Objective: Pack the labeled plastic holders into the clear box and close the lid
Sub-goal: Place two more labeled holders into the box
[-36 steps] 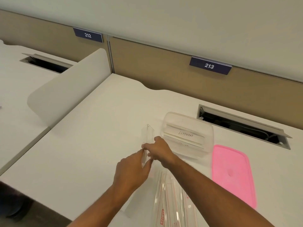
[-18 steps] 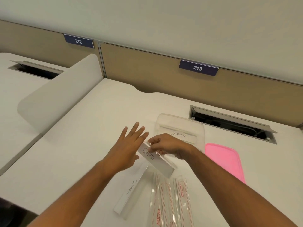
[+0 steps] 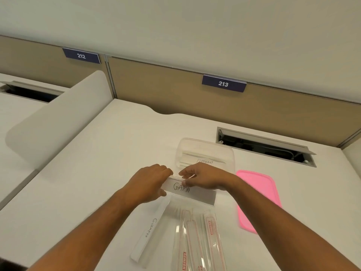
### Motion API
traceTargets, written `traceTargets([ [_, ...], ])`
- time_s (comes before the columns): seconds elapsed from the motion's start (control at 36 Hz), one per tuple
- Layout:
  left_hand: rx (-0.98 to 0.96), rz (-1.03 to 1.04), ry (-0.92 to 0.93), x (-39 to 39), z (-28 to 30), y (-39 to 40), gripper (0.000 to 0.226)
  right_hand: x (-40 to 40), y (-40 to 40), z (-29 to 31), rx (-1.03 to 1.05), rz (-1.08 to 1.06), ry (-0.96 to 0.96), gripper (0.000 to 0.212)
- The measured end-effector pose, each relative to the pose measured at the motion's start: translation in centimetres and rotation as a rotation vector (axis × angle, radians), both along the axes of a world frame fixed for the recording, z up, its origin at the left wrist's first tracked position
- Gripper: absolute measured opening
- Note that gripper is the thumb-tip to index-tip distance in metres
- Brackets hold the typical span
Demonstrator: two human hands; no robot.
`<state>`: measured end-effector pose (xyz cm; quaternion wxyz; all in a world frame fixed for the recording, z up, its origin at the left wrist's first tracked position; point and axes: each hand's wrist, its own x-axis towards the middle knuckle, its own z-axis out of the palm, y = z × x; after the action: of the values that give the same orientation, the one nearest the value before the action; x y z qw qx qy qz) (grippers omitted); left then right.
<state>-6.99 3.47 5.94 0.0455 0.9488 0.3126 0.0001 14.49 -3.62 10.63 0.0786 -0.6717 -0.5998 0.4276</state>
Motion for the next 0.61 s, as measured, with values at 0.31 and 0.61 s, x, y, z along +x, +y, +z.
traceTargets([
  [0.31,-0.106,0.050,-0.059,0.7,1.0,1.0,0.057,2.2,-2.0,0.3,0.150,0.090,-0.359,0.061],
  [0.61,-0.183,0.004,-0.147,3.1,2.8,2.9,0.059,4.7,-2.2,1.3,0.261,0.057,-0.469,0.059],
])
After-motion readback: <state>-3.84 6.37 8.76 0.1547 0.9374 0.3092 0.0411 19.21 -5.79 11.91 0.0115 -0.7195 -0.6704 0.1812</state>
